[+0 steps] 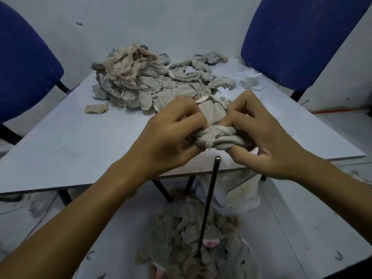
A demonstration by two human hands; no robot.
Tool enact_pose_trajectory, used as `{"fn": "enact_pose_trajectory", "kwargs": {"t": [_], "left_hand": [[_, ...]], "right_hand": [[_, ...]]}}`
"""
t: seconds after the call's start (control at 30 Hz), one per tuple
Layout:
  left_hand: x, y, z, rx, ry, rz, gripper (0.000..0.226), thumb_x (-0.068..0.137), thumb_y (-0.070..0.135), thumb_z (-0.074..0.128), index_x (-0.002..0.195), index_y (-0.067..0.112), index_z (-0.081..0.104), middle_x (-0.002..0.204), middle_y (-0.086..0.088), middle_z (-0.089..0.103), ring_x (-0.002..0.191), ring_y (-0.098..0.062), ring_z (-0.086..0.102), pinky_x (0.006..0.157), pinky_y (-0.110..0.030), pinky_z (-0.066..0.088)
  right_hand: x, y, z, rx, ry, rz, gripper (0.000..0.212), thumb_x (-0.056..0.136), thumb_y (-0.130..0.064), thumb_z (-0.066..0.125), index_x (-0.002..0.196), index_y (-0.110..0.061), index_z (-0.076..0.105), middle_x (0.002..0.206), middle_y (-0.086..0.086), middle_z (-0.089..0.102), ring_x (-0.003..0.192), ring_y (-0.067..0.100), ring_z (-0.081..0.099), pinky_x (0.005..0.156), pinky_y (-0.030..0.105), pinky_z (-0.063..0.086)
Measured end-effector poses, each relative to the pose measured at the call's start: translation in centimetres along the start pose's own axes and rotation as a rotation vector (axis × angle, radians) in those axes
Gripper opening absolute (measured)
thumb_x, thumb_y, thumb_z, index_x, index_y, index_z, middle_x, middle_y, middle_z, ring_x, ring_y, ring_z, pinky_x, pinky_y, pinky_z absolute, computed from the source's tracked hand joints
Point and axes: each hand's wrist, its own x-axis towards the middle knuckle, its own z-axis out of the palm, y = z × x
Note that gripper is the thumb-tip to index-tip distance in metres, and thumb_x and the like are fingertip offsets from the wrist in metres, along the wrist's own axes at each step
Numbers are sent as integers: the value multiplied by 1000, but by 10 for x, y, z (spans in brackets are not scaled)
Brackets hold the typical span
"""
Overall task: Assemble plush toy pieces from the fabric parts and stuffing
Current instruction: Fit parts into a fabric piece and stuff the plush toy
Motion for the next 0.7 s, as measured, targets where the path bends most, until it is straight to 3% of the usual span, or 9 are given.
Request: {"fn": "enact_pose_trajectory", "kwargs": {"t": [0.2, 0.37, 0.47, 0.57, 0.7], "left_hand": [[-13, 25, 9, 61, 87, 105, 21, 88, 1, 66, 68, -1, 60, 74, -19, 57, 66, -27, 44, 55, -41, 34], [-33, 33, 26, 85, 149, 99, 14, 92, 5, 54, 80, 9, 47, 76, -17, 57, 67, -26, 41, 56, -43, 33], [-64, 35, 38, 35, 47, 94, 9, 80, 8, 60, 80, 6, 51, 80, -17, 57, 68, -28, 44, 58, -44, 35], [-97, 45, 56, -32, -70, 10, 17, 77, 7, 60, 82, 10, 44, 78, -15, 51, 68, -27, 41, 57, -43, 36], [-100, 49, 60, -49, -109, -54, 19, 77, 4, 63, 81, 10, 46, 77, -14, 51, 69, -26, 39, 58, -39, 33]], "right_hand": [[-30, -8, 13, -251, 56, -85, 22, 80, -18, 63, 96, -3, 66, 102, 7, 41, 80, 11, 39, 54, 32, 44], [-53, 0, 38, -260, 136, -95, 20, 84, -16, 66, 101, -11, 56, 102, 5, 37, 82, 5, 26, 65, 21, 34], [-74, 6, 60, -210, 115, -86, 18, 89, -20, 66, 100, -8, 59, 100, 10, 44, 79, 10, 33, 67, 19, 37], [-94, 11, 86, -207, 70, -26, 19, 87, -18, 68, 97, -1, 66, 96, 15, 52, 80, 29, 51, 63, 39, 47], [-99, 7, 91, -208, 63, 29, 18, 88, -16, 66, 96, 1, 67, 90, 17, 56, 78, 31, 51, 61, 44, 44]]}}
